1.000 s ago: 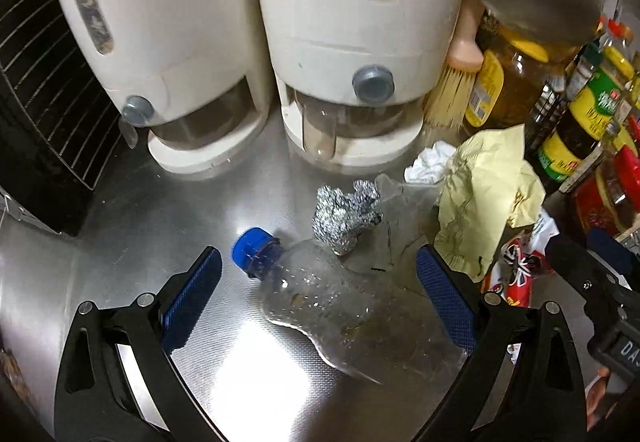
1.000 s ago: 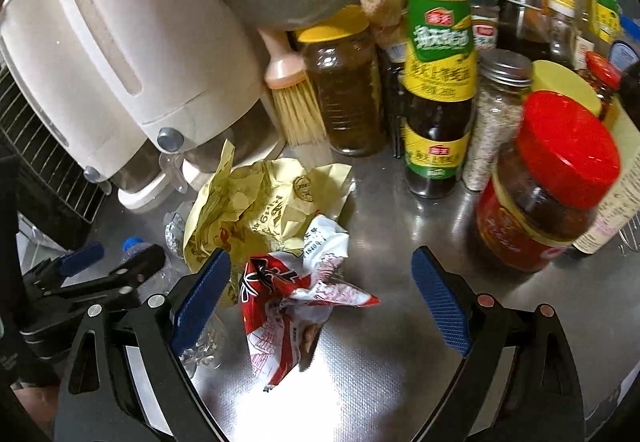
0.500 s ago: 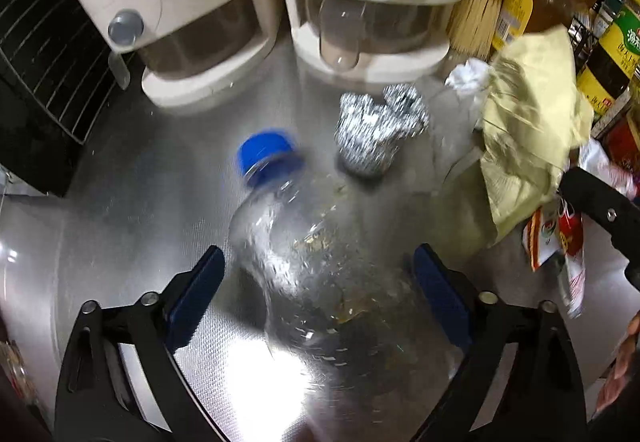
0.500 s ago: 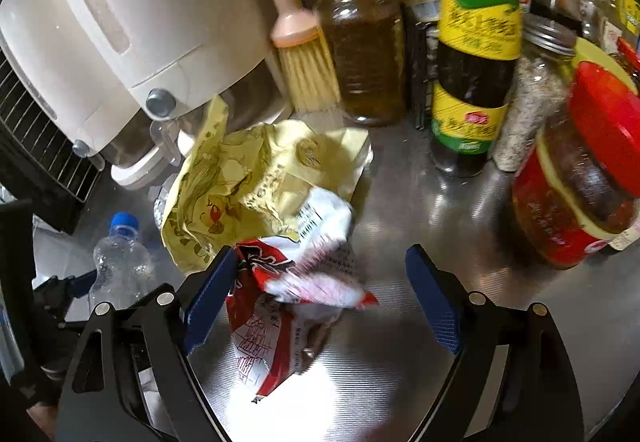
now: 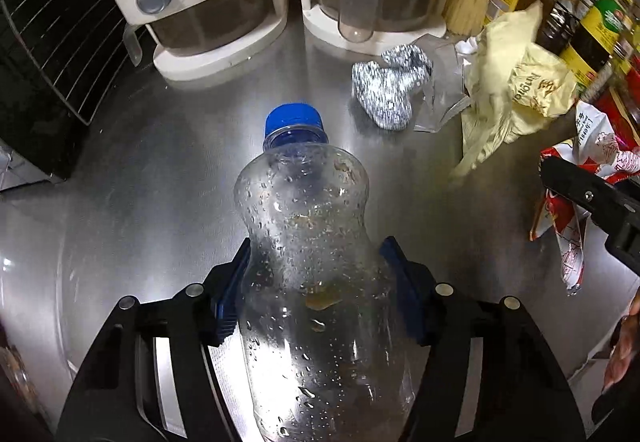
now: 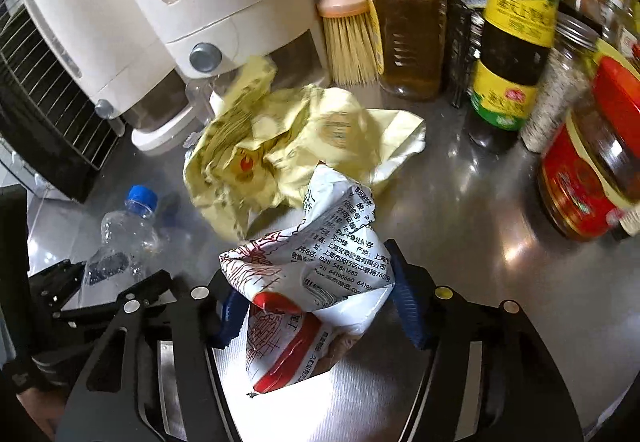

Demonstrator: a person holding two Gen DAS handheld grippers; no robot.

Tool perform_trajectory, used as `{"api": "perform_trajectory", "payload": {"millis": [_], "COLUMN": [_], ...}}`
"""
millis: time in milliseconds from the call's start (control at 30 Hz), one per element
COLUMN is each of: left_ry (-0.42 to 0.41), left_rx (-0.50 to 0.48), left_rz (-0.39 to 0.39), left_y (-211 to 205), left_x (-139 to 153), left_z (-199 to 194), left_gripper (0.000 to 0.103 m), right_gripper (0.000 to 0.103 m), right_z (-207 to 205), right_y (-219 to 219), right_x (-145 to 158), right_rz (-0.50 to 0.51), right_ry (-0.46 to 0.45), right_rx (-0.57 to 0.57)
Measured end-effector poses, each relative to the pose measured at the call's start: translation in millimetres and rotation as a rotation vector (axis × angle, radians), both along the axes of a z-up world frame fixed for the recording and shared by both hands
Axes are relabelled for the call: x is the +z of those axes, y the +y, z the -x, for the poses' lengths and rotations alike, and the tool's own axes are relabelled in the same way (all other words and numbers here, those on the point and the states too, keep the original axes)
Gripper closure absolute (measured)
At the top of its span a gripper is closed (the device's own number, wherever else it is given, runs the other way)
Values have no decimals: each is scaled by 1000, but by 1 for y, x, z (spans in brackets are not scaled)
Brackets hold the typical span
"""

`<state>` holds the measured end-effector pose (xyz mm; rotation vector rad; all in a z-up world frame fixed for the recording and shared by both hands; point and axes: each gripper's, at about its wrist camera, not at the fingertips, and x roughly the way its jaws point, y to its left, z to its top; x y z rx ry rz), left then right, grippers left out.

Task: Collect trash
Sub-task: 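Grasp the clear blue-capped bottle with the left tool while the right tool grasps the printed snack wrapper, then lift the bottle and wrapper off the counter and carry them over the bin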

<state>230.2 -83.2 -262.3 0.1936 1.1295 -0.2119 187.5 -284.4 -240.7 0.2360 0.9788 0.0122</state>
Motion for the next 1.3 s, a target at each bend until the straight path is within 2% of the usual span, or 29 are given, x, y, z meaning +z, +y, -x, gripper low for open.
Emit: {"api": "perform_trajectory", "payload": {"millis": [367, 800, 1033, 1300], "left_ry": [-32, -99, -79, 19], "left_rx": [-24, -77, -84, -107], "left_rz": [54, 75, 87, 85], "left_y": [19, 46, 62, 63], "left_x": [11, 30, 10, -41], "left_z": [49, 153, 201, 223], "left_gripper": [43, 43, 43, 43], "right_gripper": [43, 43, 43, 43], "right_z": [60, 154, 193, 217], "right_y": [-1, 30, 47, 52], "right_x": [13, 17, 2, -52], "right_rz": [-8, -49, -63, -61], "right_ry": [-12, -32, 1, 115], "right_rx": [-24, 37, 58, 45]}}
